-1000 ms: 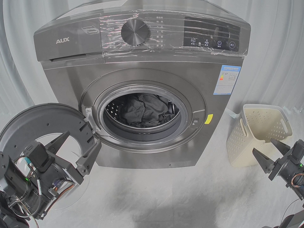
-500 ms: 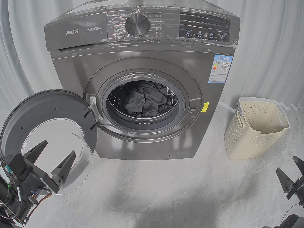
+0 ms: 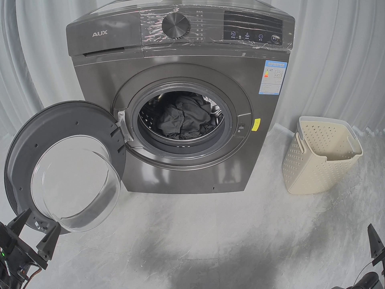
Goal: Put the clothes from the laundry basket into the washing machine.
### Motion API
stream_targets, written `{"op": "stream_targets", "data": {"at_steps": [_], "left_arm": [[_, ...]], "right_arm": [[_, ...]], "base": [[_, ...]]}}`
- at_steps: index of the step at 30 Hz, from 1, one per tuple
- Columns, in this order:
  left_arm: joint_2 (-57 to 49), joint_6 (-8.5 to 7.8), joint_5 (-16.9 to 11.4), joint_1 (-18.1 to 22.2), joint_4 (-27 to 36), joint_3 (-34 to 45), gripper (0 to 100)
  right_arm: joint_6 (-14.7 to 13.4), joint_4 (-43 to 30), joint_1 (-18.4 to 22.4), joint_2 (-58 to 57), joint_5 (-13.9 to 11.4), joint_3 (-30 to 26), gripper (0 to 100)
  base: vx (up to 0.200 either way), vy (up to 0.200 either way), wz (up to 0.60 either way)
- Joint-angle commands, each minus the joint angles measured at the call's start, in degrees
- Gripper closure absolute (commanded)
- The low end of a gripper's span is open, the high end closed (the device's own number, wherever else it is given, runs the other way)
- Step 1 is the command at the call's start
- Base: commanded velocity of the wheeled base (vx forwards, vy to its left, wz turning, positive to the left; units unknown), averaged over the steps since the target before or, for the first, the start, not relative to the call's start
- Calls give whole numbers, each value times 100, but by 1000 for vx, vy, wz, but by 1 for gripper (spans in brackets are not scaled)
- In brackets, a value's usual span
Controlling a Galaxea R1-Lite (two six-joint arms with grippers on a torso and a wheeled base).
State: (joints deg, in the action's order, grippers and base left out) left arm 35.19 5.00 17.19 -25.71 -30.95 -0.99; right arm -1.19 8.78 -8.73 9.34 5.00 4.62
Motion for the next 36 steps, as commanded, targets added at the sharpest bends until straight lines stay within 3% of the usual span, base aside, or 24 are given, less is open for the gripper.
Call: {"op": "stream_targets", "data": {"at_steps": [1, 3, 6, 8, 9, 11, 12, 13, 14, 16, 17, 19, 20, 21, 27, 31, 34, 36], "left_arm": [[-1885, 80, -392, 769, 1232, 99, 0], [-2280, 54, -901, 1050, 1548, 99, 0], [-2922, -16, -1613, 1569, 1926, 99, 0], [-3027, -52, -1807, 1666, 2111, 99, 0], [-3010, -157, -1833, 1736, 2295, 99, 0], [-3010, -175, -1754, 1762, 2357, 99, 0], [-3010, -210, -1420, 1859, 2436, 99, 0], [-3010, -210, -1402, 1868, 2436, 99, 0], [-3010, -280, -1227, 1921, 2515, 99, 0], [-3010, -403, -1174, 1921, 2673, 99, 0], [-3010, -368, -1200, 1921, 2700, 99, 0], [-3010, -430, -1200, 1912, 2717, 99, 0], [-3010, -430, -1200, 1912, 2717, 99, 0], [-3010, -465, -1200, 1912, 2717, 99, 0], [-3001, -271, -550, 1903, 2770, 90, 0], [-3010, -315, -532, 1912, 2770, 90, 0], [-3001, -263, -515, 1965, 2761, 90, 0], [-3150, -289, -585, 2483, 2788, 81, 0]], "right_arm": [[-21, -148, 108, -468, 45, -67, 0], [-21, -183, 108, -468, 71, -234, 0], [-21, -148, 117, -468, 432, -462, 0], [-30, -95, 126, -468, 529, -462, 0], [-56, -131, 143, -468, 537, -462, 0], [-48, -166, 187, -468, 572, -462, 0], [49, -157, 451, -494, 520, -462, 0], [76, -157, 512, -521, 502, -462, 0], [330, -289, 882, -828, 326, -462, 0], [427, -649, 934, -934, 71, -436, 0], [392, -728, 899, -934, 80, -392, 0], [67, -807, 899, -934, 107, -348, 0], [67, -807, 899, -934, 107, -348, 0], [-215, -737, 899, -934, 63, -409, 0], [-127, -807, 899, -934, 1, -418, 0], [23, -799, 890, -934, -280, -462, 0], [23, -799, 890, -934, -298, -462, 0], [32, -799, 890, -934, -306, -462, 0]], "base": [[0, 0, 0], [0, 0, 0], [0, 0, 0], [0, 0, 0], [0, 0, 0], [0, 0, 0], [0, 0, 0], [0, 0, 0], [0, 0, 0], [0, 0, 0], [0, 0, 0], [0, 0, 0], [0, 0, 0], [0, 0, 0], [0, 0, 0], [0, 0, 0], [0, 0, 0], [0, 0, 0]]}}
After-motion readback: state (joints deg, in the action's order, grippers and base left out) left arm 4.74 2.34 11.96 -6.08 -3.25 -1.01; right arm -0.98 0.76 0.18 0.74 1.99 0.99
